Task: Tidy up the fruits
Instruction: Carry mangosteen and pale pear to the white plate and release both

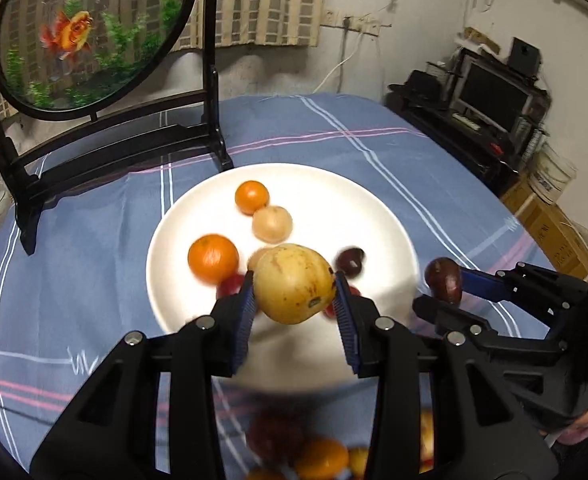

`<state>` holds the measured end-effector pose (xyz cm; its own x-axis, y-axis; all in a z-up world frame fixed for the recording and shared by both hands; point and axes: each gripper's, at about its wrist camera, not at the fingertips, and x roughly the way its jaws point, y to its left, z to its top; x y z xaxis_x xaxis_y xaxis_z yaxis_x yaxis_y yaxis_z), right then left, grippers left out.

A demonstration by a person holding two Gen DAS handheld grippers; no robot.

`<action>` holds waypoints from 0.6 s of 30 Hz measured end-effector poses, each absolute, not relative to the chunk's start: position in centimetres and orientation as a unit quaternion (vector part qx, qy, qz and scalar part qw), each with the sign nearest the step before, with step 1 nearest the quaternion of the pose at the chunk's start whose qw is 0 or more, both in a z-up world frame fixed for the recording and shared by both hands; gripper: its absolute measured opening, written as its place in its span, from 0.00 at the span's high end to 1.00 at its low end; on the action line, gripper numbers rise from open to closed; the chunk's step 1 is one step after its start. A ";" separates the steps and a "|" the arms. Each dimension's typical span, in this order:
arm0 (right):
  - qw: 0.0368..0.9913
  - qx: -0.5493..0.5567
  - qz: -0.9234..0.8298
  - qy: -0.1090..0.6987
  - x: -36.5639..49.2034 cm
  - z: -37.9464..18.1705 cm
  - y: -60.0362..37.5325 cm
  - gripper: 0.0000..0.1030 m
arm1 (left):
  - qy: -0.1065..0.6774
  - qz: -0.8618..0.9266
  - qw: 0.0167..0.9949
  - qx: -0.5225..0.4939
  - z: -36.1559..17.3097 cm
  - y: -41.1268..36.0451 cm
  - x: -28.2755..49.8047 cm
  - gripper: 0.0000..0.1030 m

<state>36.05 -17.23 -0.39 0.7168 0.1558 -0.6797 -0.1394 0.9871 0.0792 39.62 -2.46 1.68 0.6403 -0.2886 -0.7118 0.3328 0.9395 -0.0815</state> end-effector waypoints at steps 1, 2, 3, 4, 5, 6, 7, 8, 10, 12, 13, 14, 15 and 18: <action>0.927 0.010 0.080 0.366 36.8 -0.5 -17.1 0.62 | 0.391 -0.167 0.905 0.027 1.4 -2.6 40.5 0.62; 0.928 0.005 0.080 0.364 37.9 -0.6 -16.9 0.62 | 0.396 -0.160 0.904 0.024 1.1 -2.6 41.4 0.62; 0.928 0.002 0.081 0.365 38.4 -0.8 -16.8 0.62 | 0.400 -0.155 0.903 0.021 0.8 -2.5 42.1 0.63; 0.927 -0.001 0.082 0.367 39.1 -1.0 -16.6 0.62 | 0.404 -0.150 0.902 0.018 0.5 -2.5 42.7 0.63; 0.925 -0.001 0.083 0.370 39.7 -1.3 -16.5 0.62 | 0.411 -0.144 0.900 0.015 0.0 -2.4 43.4 0.63; 0.924 0.000 0.085 0.372 40.1 -1.5 -16.5 0.62 | 0.414 -0.140 0.899 0.014 -0.3 -2.3 43.8 0.63; 0.923 0.002 0.090 0.374 40.5 -1.7 -16.4 0.62 | 0.417 -0.137 0.899 0.015 -0.6 -2.2 44.1 0.63; 0.923 0.003 0.092 0.374 40.6 -1.8 -16.4 0.62 | 0.418 -0.133 0.898 0.015 -0.9 -2.2 44.4 0.62; 0.923 0.001 0.100 0.371 40.9 -1.8 -16.2 0.58 | 0.421 -0.124 0.898 0.015 -1.3 -1.9 44.6 0.60; 0.924 -0.005 0.104 0.368 41.0 -1.7 -16.0 0.54 | 0.410 -0.108 0.906 0.017 -1.2 -1.6 44.5 0.28; 0.925 -0.006 0.105 0.366 40.8 -1.6 -16.0 0.50 | 0.395 -0.100 0.913 0.019 -0.8 -1.5 44.2 0.27; 0.927 -0.005 0.104 0.361 40.5 -1.2 -16.1 0.50 | 0.389 -0.100 0.916 0.024 -0.5 -1.4 43.9 0.25; 0.928 -0.005 0.103 0.359 40.2 -1.0 -16.1 0.50 | 0.388 -0.103 0.915 0.026 -0.1 -1.4 43.6 0.21; 0.932 0.003 0.097 0.350 38.2 0.2 -16.6 0.49 | 0.383 -0.110 0.917 0.025 1.1 -0.8 41.9 0.14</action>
<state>38.16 -16.63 0.24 0.7363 0.1833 -0.6514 -0.1796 0.9810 0.0730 41.89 -0.79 1.09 0.6820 -0.1817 -0.7084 0.2199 0.9748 -0.0383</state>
